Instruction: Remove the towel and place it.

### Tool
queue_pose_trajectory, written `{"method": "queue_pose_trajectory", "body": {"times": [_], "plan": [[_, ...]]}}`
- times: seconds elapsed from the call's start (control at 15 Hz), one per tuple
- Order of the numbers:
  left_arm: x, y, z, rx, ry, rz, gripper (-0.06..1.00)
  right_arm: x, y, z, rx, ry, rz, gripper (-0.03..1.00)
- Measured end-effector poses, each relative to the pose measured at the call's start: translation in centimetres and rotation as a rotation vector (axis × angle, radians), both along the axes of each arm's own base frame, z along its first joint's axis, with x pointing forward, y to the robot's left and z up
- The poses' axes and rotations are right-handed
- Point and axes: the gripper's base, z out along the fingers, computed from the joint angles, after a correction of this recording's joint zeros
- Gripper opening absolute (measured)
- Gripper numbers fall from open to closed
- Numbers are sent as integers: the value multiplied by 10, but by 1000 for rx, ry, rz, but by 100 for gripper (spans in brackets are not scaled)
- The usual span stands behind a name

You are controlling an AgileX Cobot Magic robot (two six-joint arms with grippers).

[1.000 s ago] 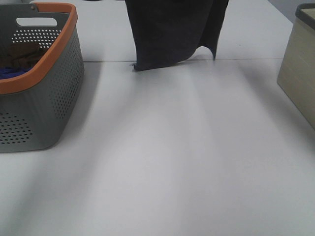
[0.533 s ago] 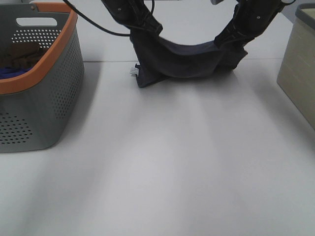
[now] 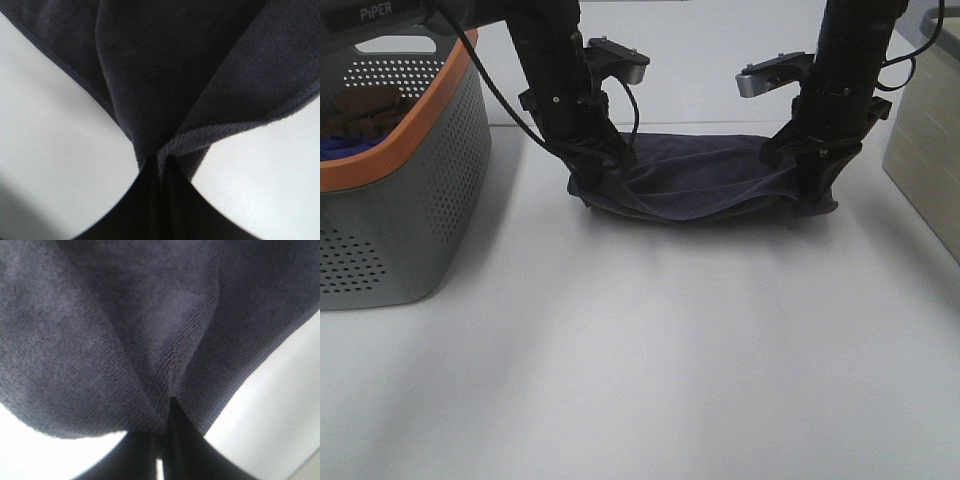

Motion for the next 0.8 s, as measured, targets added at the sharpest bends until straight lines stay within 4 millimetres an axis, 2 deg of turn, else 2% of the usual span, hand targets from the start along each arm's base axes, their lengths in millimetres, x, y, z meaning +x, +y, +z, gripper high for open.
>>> {"method": "queue_pose_trajectory", "body": {"times": [0.27,0.4,0.53,0.6,0.8], "plan": [[-14,2,-24,-6,121,9,0,-13,-6,-21,-56,80,61,0],[-21,3,-26,1,146,5,0,-18,-11,-28,-96,107,95,0],[-27,1,-26,-10,168,-11,0,-20,-12,-30,-102,115,107,0],[-40,-3,-41,12,223,-37,0,-20,-13,-30,-112,113,112,0],[-49,-5,-50,32,257,-59,0,-20,-11,-30,-93,117,99,0]]}}
